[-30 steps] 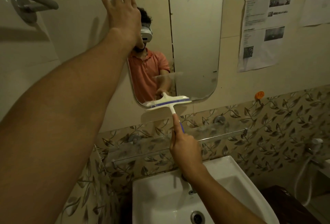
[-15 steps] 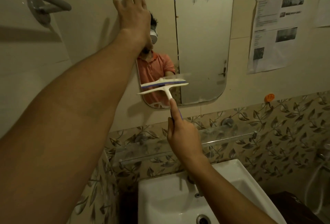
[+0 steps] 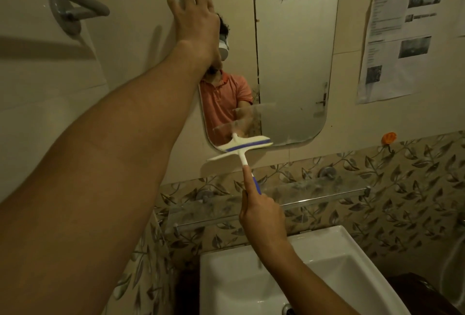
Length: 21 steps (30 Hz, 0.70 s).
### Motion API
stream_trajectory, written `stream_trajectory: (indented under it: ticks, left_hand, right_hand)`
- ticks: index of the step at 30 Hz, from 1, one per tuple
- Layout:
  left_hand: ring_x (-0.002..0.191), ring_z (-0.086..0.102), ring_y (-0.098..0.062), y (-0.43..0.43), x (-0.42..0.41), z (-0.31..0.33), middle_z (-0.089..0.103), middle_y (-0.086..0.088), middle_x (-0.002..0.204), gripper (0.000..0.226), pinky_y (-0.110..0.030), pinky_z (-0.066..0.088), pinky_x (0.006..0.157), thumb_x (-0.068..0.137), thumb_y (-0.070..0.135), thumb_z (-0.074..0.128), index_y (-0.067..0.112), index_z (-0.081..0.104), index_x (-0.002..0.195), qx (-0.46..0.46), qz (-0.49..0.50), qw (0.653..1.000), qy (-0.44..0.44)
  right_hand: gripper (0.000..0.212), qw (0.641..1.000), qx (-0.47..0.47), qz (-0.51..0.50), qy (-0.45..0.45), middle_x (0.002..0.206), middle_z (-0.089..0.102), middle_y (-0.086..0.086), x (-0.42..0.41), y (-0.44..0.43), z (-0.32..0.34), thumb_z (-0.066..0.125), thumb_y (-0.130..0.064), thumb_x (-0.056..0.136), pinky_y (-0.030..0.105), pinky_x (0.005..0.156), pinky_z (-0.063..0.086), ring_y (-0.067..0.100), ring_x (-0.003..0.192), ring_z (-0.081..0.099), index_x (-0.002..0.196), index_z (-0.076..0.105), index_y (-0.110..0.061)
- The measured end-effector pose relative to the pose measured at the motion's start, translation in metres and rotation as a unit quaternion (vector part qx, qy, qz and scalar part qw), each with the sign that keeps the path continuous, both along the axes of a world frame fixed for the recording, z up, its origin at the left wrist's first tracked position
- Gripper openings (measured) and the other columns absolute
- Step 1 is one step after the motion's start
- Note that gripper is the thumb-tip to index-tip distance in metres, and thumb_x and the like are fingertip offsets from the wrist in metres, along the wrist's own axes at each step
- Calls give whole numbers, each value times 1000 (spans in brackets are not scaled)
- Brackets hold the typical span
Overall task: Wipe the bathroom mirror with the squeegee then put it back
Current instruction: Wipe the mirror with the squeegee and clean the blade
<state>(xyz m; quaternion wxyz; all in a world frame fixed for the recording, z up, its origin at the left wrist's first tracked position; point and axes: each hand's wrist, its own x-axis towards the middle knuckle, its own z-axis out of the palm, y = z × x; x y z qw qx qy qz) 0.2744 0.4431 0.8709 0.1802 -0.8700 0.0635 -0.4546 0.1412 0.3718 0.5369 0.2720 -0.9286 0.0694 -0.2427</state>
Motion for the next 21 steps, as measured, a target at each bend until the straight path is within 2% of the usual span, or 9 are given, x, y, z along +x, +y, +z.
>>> stream_trajectory:
  ticks: [3,7,9,14,17,21]
  left_hand:
    - [129,39,-41,0,-1,1,36,-20,140,136,-64,32,110,48,74,84,0,33,150,6,6,1000,3]
    - [128,39,-40,0,-1,3,36,-19,139,135,-64,31,110,49,74,84,1,33,150,5,5,1000,8]
    - [128,39,-40,0,-1,3,35,-19,139,134,-63,31,110,50,73,84,1,32,151,4,2,1000,10]
    - [129,39,-40,1,-2,2,34,-19,140,134,-64,30,111,51,74,82,1,31,151,8,3,1000,13]
    - [128,39,-40,2,-2,3,35,-19,140,134,-63,29,112,50,76,82,2,32,151,17,0,1000,13]
    - [127,39,-40,4,-2,7,35,-18,140,127,-61,29,112,54,77,79,4,37,148,30,-4,999,17]
  right_hand:
    - [86,1000,8,-1,19,77,59,2,-1,-7,-6,41,-26,108,34,56,52,17,61,56,148,-31,-51]
    - [77,999,25,27,-4,75,61,-1,-4,-11,9,39,-31,109,20,46,34,9,56,51,155,-19,-51]
    - [74,999,24,35,-9,74,61,-2,-6,-13,17,39,-33,109,17,45,29,8,54,49,157,-15,-48]
    - [73,998,1,57,-30,67,58,-4,-19,-18,25,37,-37,108,26,48,44,10,53,53,155,-16,-53]
    - [73,993,-5,66,-96,65,55,-6,-20,-22,40,40,-37,107,24,47,42,8,51,50,158,-11,-50]
    - [70,984,-2,75,-163,67,54,-3,-4,-22,71,40,-33,106,32,48,44,10,53,49,161,-2,-46]
